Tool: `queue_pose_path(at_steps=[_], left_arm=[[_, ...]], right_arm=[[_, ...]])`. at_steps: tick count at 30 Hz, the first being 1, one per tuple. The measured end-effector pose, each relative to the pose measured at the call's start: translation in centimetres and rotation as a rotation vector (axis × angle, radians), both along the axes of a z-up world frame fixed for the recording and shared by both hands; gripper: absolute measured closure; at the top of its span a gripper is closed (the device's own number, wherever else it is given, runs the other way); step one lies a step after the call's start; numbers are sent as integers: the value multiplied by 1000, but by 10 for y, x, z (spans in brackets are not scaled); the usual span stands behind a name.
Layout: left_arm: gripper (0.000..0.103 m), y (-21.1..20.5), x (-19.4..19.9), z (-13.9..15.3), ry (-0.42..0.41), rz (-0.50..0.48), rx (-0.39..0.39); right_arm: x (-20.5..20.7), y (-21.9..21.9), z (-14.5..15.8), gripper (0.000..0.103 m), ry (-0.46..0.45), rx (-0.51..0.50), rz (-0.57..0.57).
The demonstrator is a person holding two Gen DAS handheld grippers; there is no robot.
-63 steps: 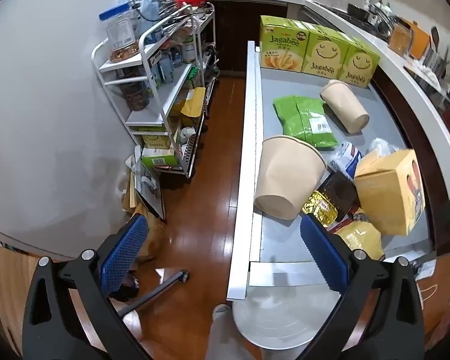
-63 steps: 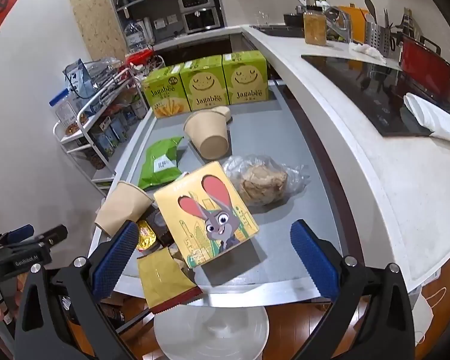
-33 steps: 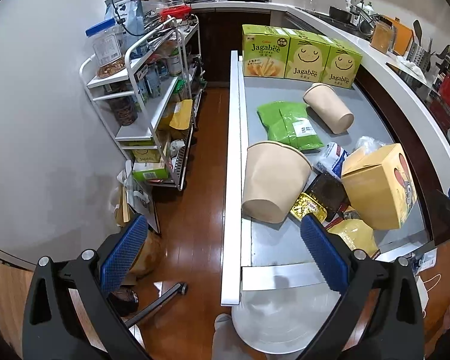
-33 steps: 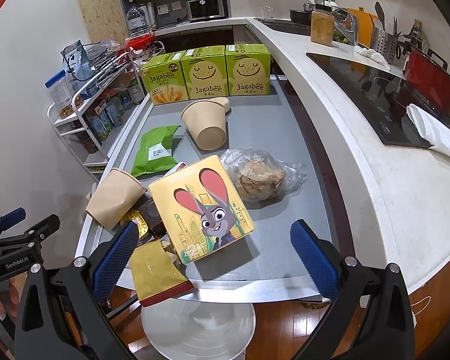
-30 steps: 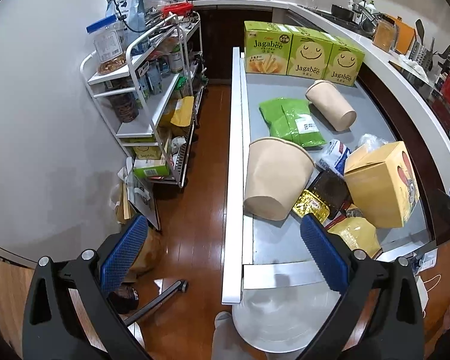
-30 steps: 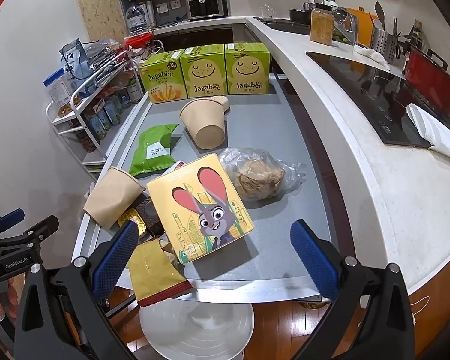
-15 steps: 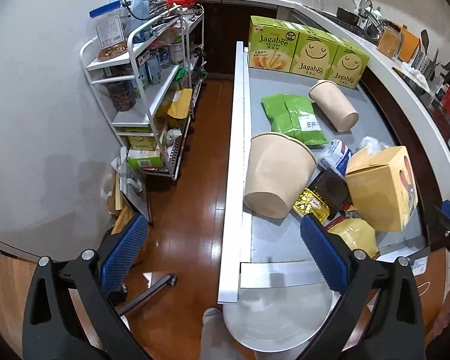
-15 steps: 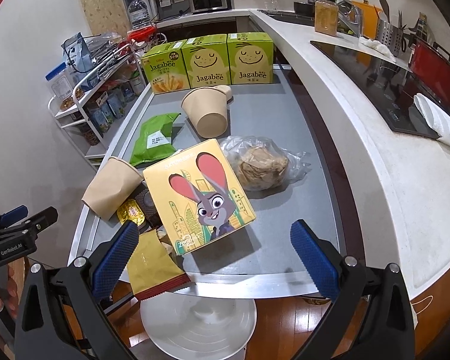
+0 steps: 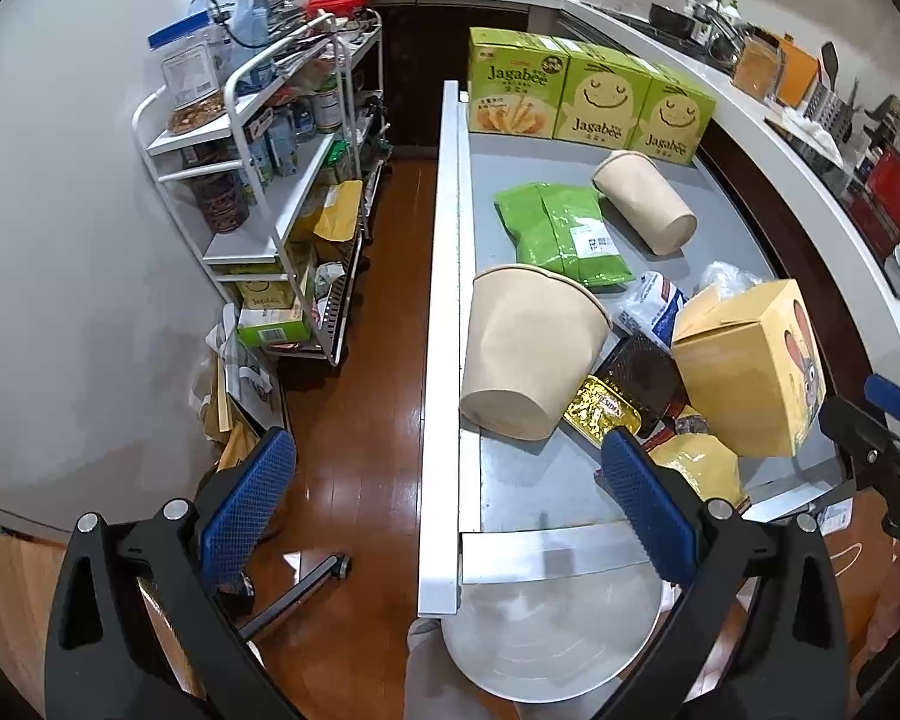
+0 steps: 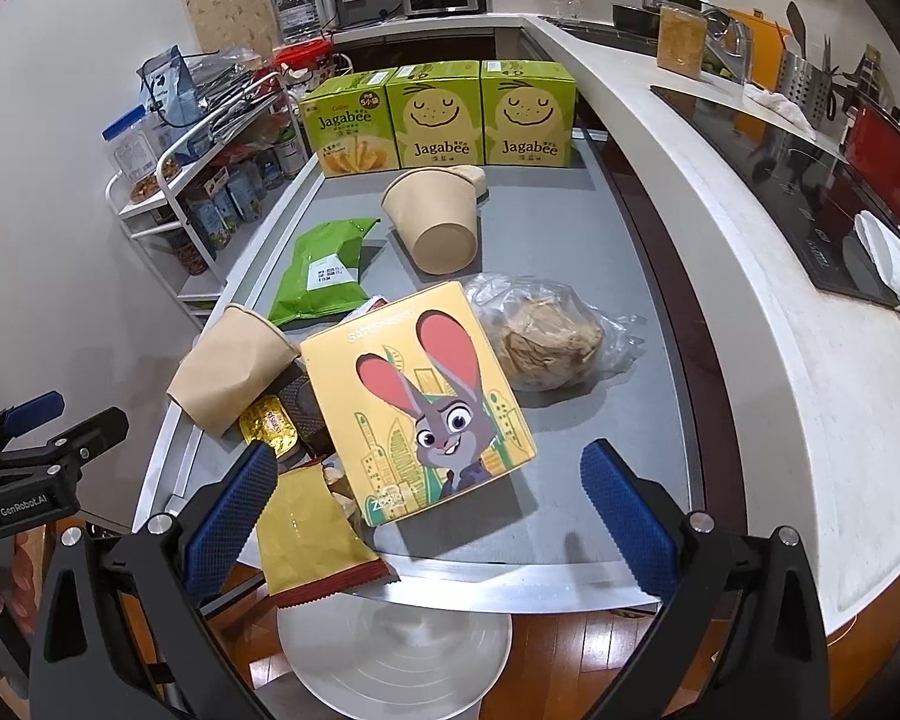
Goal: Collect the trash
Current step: 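Move both grippers toward the tan paper cup and yellow rabbit box, then grasp the tan paper cup with the left gripper while the right grasps the yellow rabbit box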
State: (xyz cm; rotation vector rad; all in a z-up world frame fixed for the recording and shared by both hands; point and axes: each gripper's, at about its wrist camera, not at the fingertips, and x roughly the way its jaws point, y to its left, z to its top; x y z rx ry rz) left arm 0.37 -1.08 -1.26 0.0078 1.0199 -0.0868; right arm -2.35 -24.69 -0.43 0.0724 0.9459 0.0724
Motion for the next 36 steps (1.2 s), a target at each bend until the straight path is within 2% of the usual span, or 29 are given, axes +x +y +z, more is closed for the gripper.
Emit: queue_pose_path(at_steps=[15,23,27,32,36], left_arm=[[1,3,6,2,-18,16,-6],[1,8,7,-8,2,10,2],[1,5,9,-11,9,-50,-12],[1,-8,18,-18,19,-151,39],[1,-13,30,-25,54,-191,14]], right_arm=[[4,0,9,4,-23,1,6],[5,-1,-2,4,4,10,37],[9,1,-5,4,15,8,68],[18,8,-7,4,17,-40,112],[24,9,-10,4,27,-51,139]])
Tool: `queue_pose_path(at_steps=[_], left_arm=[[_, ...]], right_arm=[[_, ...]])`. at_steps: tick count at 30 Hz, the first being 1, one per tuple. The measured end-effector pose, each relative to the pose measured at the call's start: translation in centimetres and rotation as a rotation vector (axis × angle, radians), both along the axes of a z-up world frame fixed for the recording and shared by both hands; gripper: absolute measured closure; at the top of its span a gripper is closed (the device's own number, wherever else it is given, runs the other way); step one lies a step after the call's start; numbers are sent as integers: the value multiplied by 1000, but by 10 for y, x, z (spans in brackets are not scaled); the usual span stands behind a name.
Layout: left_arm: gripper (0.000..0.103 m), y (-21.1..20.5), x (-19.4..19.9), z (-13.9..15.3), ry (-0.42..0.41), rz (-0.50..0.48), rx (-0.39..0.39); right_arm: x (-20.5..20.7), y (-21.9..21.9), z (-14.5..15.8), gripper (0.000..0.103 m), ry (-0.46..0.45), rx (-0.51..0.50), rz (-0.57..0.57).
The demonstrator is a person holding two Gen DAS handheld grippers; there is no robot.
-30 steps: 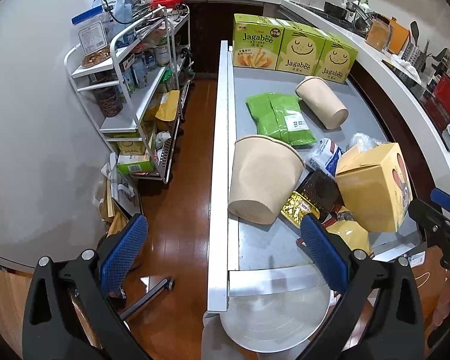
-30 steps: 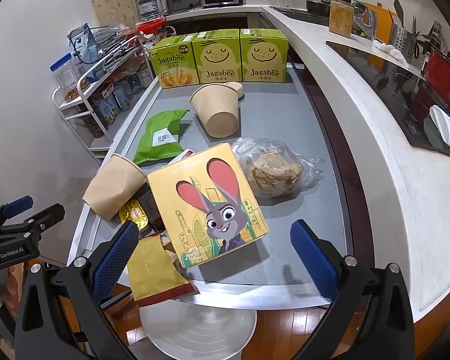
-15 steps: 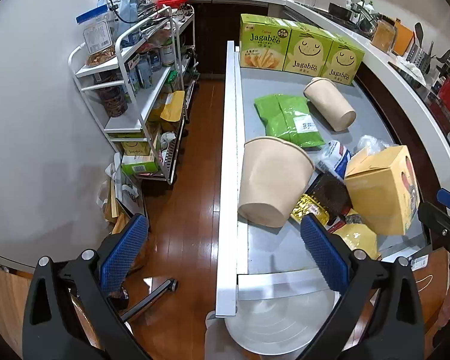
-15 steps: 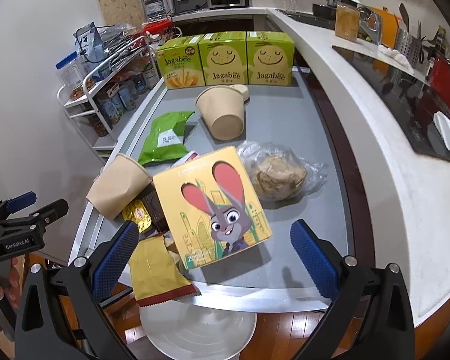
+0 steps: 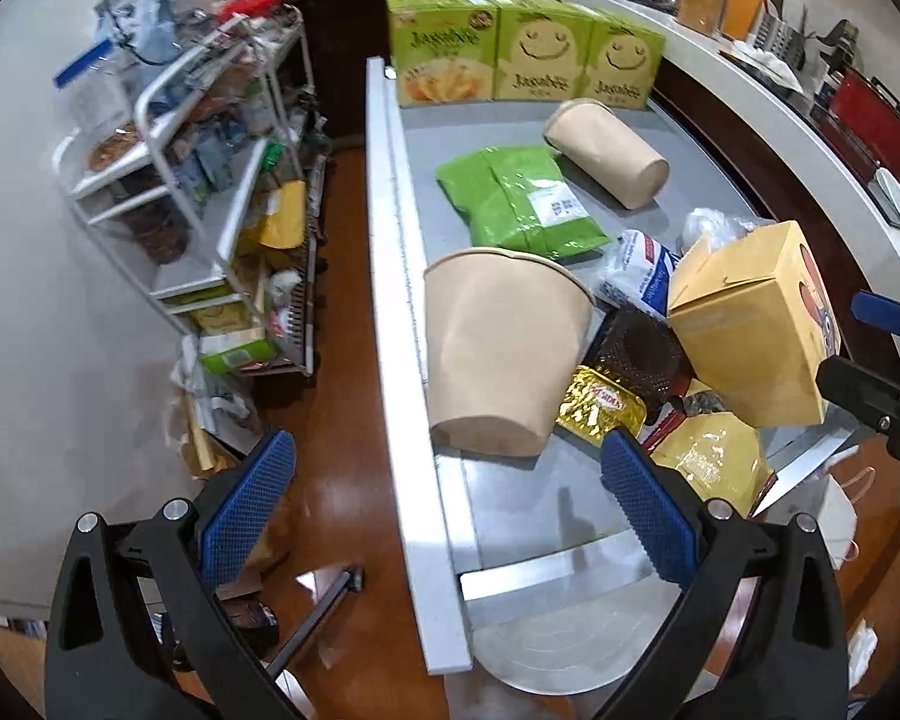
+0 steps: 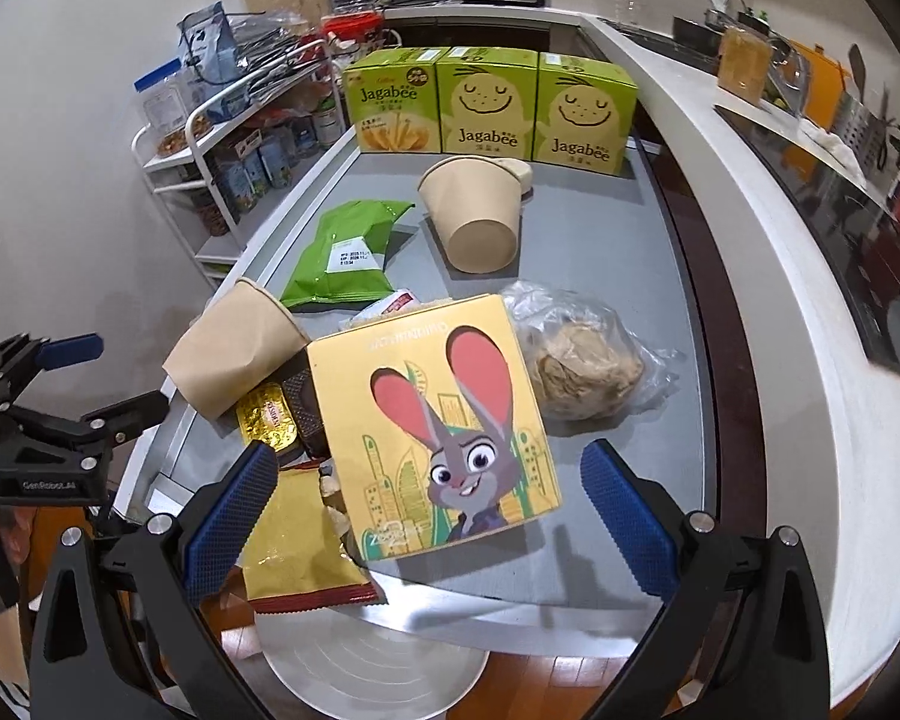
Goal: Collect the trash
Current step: 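Grasp the tan paper cup with the left gripper while the right grasps the yellow rabbit box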
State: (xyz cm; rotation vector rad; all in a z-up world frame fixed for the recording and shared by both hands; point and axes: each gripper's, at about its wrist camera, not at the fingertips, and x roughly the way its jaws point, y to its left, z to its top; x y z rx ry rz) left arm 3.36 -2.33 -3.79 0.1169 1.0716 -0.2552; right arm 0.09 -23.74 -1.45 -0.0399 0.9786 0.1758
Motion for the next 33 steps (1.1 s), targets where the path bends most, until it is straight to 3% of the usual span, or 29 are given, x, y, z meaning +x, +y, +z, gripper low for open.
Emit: queue_pose_path(at_steps=[8,14,21,25,29,33], left_arm=[[1,-16,25,-21,67,-68,17],[1,-26,40,-33,112,-81,-42],[1,-50,48,-34,95,-153,-25],[2,-45,50,-38,122,-164,-71],[9,-43,52,-41,130,-170,-108],[9,-45,57,-43,142,-165,-120]], right_arm=[[18,-1,-10,4,28,-50,38],[27,2,-17,4,46,-69,66],[34,3,-26,4,73,-80,89],[39,3,-32,24,109,-35,116],[41,-2,-33,24,106,-48,91],[43,-6,-33,19,119,-35,83]])
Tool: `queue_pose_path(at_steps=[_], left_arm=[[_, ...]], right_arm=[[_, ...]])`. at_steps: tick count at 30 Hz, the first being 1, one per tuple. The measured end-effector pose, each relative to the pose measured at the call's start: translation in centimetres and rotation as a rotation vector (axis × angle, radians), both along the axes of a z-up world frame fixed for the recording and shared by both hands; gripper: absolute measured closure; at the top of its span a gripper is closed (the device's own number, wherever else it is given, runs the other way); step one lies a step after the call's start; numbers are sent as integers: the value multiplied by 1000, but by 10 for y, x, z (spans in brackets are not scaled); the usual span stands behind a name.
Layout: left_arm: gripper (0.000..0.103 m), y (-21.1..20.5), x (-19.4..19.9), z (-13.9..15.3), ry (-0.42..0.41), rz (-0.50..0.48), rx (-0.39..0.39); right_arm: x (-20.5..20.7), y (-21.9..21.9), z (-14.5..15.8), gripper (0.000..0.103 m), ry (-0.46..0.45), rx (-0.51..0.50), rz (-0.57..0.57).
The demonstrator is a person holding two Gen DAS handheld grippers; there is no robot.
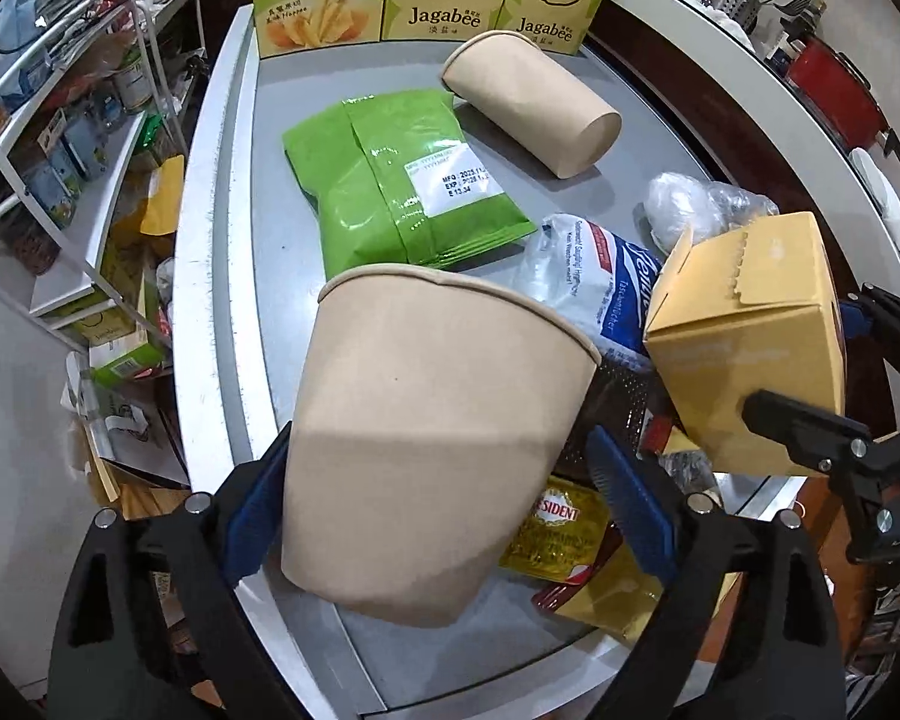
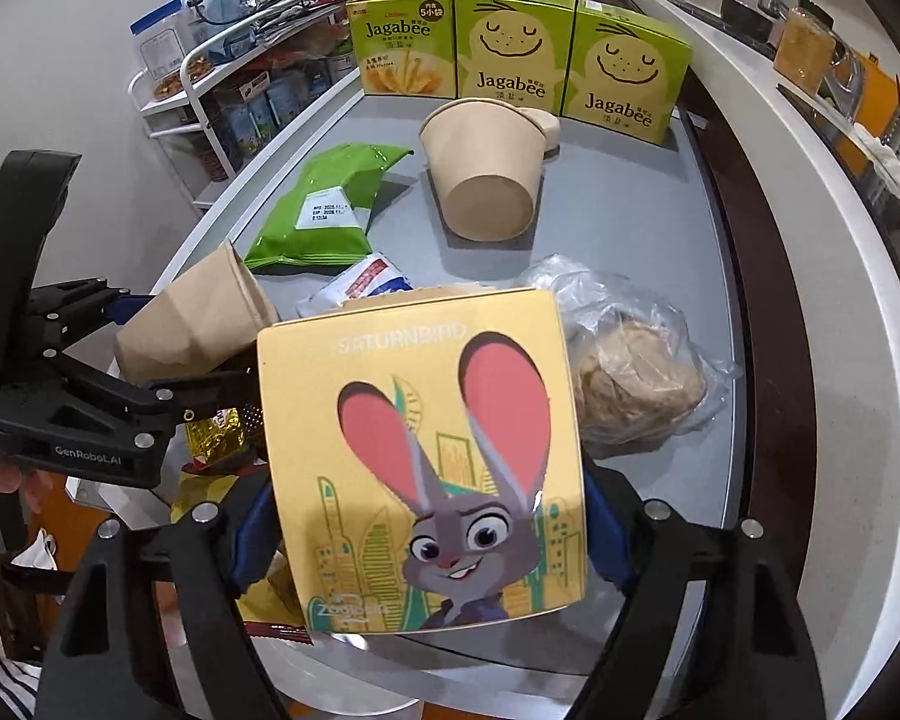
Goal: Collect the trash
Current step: 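Grasp the tan paper cup with the left gripper while the right grasps the yellow rabbit box, then carry the cup and box over the white bin with both grippers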
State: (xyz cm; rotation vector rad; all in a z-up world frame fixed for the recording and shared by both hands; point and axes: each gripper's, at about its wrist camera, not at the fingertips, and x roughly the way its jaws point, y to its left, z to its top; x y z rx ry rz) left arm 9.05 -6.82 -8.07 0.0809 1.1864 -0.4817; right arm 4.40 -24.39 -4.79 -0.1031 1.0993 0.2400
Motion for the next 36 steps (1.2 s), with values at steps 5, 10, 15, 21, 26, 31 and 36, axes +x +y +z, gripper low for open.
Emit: queue_pose_path(at_steps=[5,10,15,21,26,31,36], left_arm=[[9,6,6,-3,52,3,-22],[9,6,5,-5,49,-28,-30],[34,8,5,-1,67,-38,-100],[34,5,1,10,29,-41,-97],[34,12,-3,27,-9,-14,-130],[34,19,-12,49,-64,11,-143],[34,29,-26,68,-102,56,-155]], right_arm=[[1,-2,0,13,0,8,-5],[3,-2,-3,24,14,21,-1],[4,-2,2,25,-5,34,-13],[3,-6,10,25,-23,46,-31],[-1,-14,25,25,-51,80,-67],[-6,-24,46,25,-86,127,-87],[-19,-29,66,25,-112,163,-91]])
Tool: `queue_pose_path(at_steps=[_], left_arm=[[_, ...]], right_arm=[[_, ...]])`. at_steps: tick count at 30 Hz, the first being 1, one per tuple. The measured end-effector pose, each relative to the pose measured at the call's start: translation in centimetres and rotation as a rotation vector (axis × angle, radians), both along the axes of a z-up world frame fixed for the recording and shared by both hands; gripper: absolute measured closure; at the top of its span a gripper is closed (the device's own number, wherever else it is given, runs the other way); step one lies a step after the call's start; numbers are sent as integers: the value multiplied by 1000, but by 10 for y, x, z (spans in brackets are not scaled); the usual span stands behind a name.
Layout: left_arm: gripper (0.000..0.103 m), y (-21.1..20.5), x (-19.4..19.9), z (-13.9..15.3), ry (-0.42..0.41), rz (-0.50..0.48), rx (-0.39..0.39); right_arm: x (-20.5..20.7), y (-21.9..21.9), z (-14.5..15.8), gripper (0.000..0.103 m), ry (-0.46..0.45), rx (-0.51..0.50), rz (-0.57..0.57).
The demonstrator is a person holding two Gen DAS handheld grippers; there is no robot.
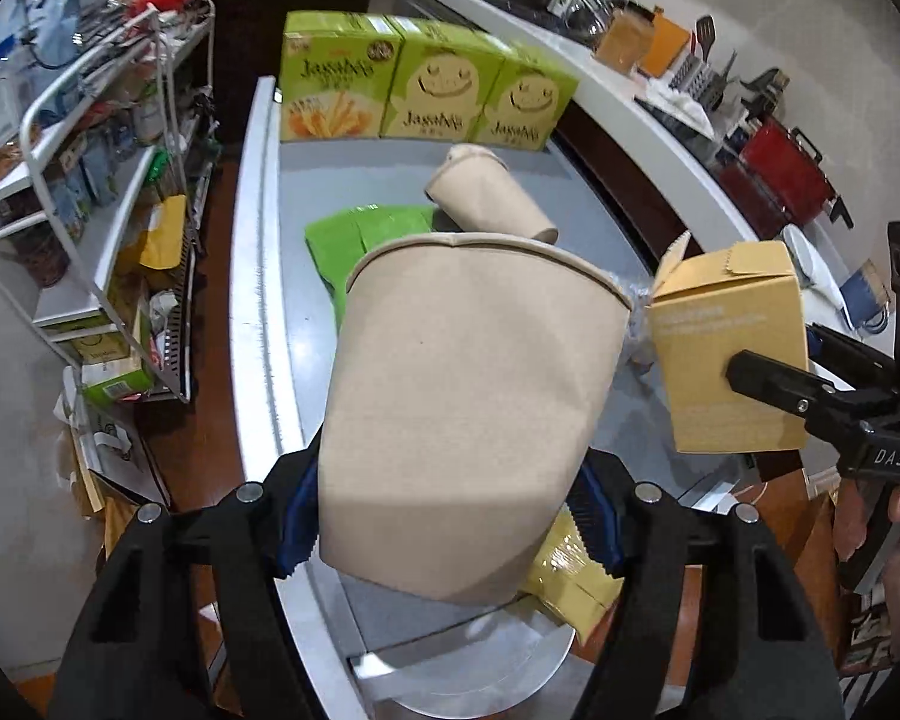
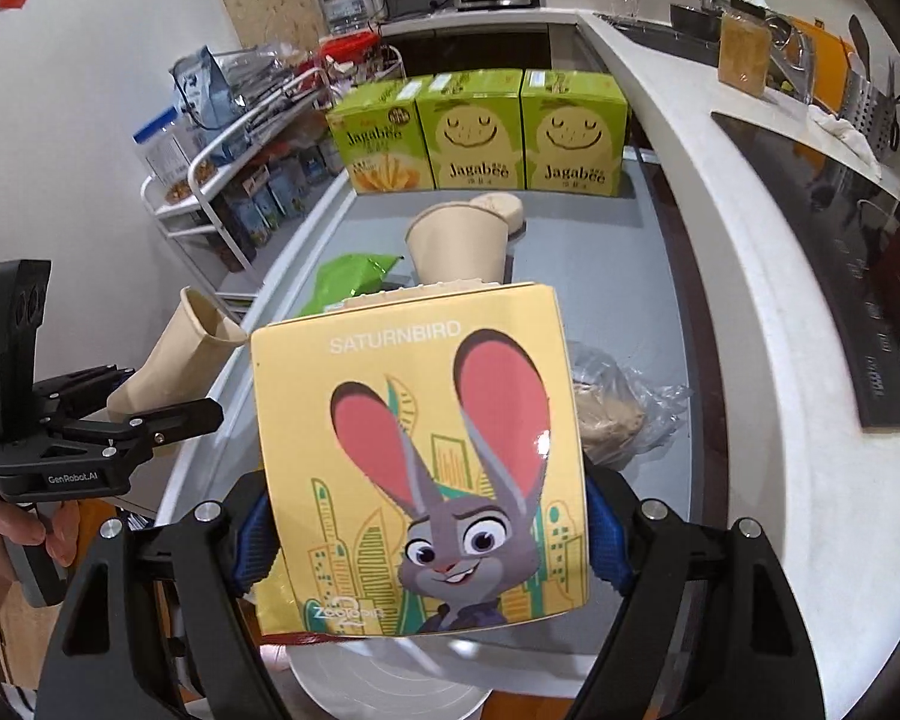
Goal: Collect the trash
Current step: 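Carry the cup and box over the white bin with both grippers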
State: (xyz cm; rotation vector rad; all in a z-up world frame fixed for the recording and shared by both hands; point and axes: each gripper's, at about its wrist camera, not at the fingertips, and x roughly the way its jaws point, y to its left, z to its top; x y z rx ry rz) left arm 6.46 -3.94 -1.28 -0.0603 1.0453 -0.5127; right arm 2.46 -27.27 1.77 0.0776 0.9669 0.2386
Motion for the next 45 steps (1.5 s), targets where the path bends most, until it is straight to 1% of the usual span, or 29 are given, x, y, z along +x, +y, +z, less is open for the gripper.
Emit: queue_pose_path(at_steps=[2,5,8,11,15,18,22,24,28,31,33,37,41,43,45], left_arm=[[34,4,-5,6,-6,9,-3],[34,8,-22,15,-27,11,1],[34,11,-40,21,-45,-3,6],[34,14,-60,25,-51,-23,5],[34,15,-85,25,-48,-55,17],[34,14,-104,23,-41,-85,23],[34,12,-130,13,-11,-133,43],[34,11,-140,7,4,-157,55],[34,6,-161,-15,51,-204,104],[34,2,-168,-35,100,-225,117],[34,-2,-172,-46,116,-241,130],[34,-11,-172,-75,148,-261,169],[34,-16,-168,-97,152,-260,205],[34,-17,-167,-108,158,-253,216],[34,-17,-166,-117,165,-250,236]], right_arm=[[-7,0,6,25,-6,16,2],[-25,-1,15,25,-4,72,17],[-41,1,20,25,4,120,42],[-61,2,22,25,20,144,64],[-89,7,20,25,50,153,102],[-108,8,16,25,79,179,126],[-132,8,9,25,122,197,139],[-143,9,1,25,158,202,145],[-160,14,-20,25,231,168,156],[-164,17,-46,25,291,146,151],[-164,19,-64,25,326,141,144],[-156,25,-99,25,373,119,120],[-145,33,-129,25,400,83,82],[-137,35,-144,25,416,60,45],[-131,35,-157,25,429,58,7]])
